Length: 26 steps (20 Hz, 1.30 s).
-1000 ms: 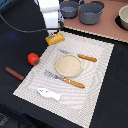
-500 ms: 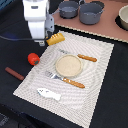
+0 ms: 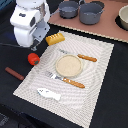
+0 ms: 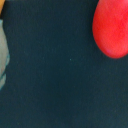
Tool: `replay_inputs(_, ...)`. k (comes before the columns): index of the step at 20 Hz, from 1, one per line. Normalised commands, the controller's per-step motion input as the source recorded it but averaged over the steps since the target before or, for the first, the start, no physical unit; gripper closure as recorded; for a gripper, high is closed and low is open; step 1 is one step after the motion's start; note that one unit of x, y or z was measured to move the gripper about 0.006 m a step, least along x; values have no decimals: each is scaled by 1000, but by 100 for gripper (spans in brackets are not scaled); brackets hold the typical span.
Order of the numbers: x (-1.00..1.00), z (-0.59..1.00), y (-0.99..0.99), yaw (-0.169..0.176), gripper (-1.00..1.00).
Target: Interact with the objects in diverse but meaningful ways.
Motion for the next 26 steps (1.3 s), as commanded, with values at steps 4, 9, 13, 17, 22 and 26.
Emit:
replay_inputs(4,133,33,-514,-79,-100)
replay_inputs(9,111,-131,-403,-17,-100)
replay_inputs(13,81,-251,-289,-2,-100)
replay_inputs(17,89,-261,-126,0,-100)
replay_inputs(22,111,-274,-55,0,-100)
replay_inputs(26,113,-274,-35,0,-100)
